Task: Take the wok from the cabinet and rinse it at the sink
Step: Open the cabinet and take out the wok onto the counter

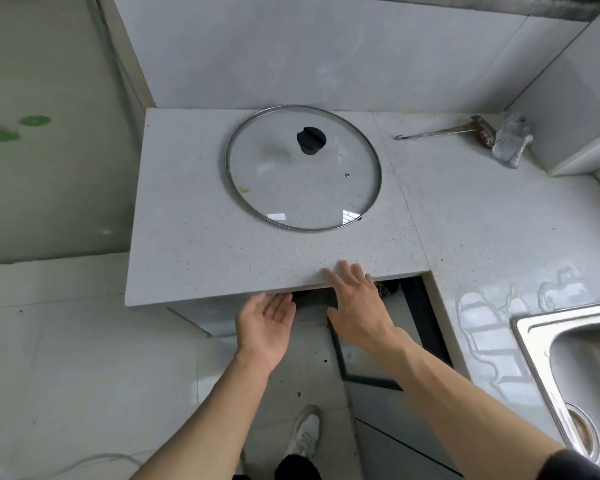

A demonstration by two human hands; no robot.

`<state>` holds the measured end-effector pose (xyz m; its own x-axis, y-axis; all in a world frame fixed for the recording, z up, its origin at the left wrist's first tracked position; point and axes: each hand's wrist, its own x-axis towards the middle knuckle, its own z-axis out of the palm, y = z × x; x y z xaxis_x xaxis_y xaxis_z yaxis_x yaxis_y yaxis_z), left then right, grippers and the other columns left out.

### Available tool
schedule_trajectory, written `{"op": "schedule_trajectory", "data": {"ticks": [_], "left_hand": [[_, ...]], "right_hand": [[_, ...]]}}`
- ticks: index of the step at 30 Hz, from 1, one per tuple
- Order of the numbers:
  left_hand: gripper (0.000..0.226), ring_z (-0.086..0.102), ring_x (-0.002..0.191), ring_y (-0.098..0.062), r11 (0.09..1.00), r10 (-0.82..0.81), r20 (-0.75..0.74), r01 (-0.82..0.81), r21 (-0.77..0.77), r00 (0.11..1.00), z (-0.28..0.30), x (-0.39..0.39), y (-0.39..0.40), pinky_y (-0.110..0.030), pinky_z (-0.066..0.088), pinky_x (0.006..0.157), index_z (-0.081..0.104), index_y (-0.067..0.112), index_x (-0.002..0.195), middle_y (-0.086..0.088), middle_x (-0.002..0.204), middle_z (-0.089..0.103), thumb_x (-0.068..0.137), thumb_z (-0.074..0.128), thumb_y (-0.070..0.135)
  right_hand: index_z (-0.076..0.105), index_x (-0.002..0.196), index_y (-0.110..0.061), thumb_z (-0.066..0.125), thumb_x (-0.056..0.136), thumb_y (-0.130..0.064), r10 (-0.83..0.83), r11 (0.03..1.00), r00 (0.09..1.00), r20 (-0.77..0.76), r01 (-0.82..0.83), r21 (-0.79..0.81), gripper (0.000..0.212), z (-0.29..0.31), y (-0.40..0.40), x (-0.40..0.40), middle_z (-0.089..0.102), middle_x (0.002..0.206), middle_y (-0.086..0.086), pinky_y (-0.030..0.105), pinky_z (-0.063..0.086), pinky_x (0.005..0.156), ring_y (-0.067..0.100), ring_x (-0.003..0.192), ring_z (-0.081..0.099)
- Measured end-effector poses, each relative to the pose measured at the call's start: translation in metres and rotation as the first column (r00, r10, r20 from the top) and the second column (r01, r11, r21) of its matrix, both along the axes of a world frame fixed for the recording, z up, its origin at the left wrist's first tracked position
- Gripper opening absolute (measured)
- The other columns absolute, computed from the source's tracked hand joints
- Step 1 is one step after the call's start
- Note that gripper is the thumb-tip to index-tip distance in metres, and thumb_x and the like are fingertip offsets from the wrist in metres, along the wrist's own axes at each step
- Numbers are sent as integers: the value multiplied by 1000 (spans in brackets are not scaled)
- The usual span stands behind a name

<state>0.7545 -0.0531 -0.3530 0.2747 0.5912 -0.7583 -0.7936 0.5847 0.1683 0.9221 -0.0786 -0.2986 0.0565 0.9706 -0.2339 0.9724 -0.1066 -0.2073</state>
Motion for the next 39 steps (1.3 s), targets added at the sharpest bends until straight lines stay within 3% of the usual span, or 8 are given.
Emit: {"op": "schedule_trajectory", "data": {"ticks": [7,11,16,22,25,30,33,39], "left_hand": [[38,54,118,-32,988,155,53,-154,-29,986,-3,9,13,-45,40,108,58,3,118,-16,116,57,87,54,25],[23,54,113,-34,992,125,7,-125,-17,992,-7,7,14,-46,41,108,59,4,101,-17,109,55,83,47,12],[26,60,104,-33,996,84,-92,-84,-2,992,-6,9,3,-43,46,102,60,2,99,-17,101,62,83,40,1],[6,61,88,-26,998,54,-202,-58,-14,978,-4,9,-13,-36,55,78,57,3,89,-16,87,61,89,52,-1],[14,59,82,-21,999,34,-300,-32,11,953,-4,9,-28,-31,57,61,53,9,80,-10,79,58,87,60,-1],[31,57,75,-16,997,-74,-444,79,-7,893,-4,1,-50,-34,53,66,49,19,78,-4,76,56,76,79,11],[38,53,69,-18,992,-117,-581,125,-26,805,-1,-1,-60,-31,52,62,50,17,81,-4,74,53,68,85,12],[37,52,52,-11,960,-194,-917,260,-104,350,1,-5,-79,-14,37,41,51,11,75,1,66,57,64,85,19]], "right_hand": [[40,132,-18,58,74,2,1,1000,1000,-30,-1,-19,65,1,1,-5,31,137,6,38,41,103,26,121,30],[36,135,-18,59,77,-2,-9,999,1000,-3,9,-47,64,0,3,-6,28,142,8,39,36,110,29,127,28],[22,143,-16,61,82,-21,24,992,998,49,-18,-128,72,2,-2,-8,14,149,14,38,32,114,37,136,14],[13,147,-15,57,85,-33,108,984,982,152,-84,-158,78,4,-1,-7,8,152,20,43,30,114,42,136,14],[11,148,-16,59,84,-30,143,980,981,131,-122,-158,81,1,-5,1,4,154,21,45,26,117,44,139,10],[7,150,-21,60,81,-19,185,974,982,49,-176,-142,88,-1,-12,16,0,157,15,47,22,119,41,144,3],[0,152,-24,59,82,-19,174,976,982,66,-163,-147,92,-2,-16,15,-8,159,13,49,17,121,40,147,-5],[-12,154,-26,59,88,-22,129,976,990,65,-115,-185,97,-2,-18,8,-23,160,12,51,10,122,39,147,-21]]}}
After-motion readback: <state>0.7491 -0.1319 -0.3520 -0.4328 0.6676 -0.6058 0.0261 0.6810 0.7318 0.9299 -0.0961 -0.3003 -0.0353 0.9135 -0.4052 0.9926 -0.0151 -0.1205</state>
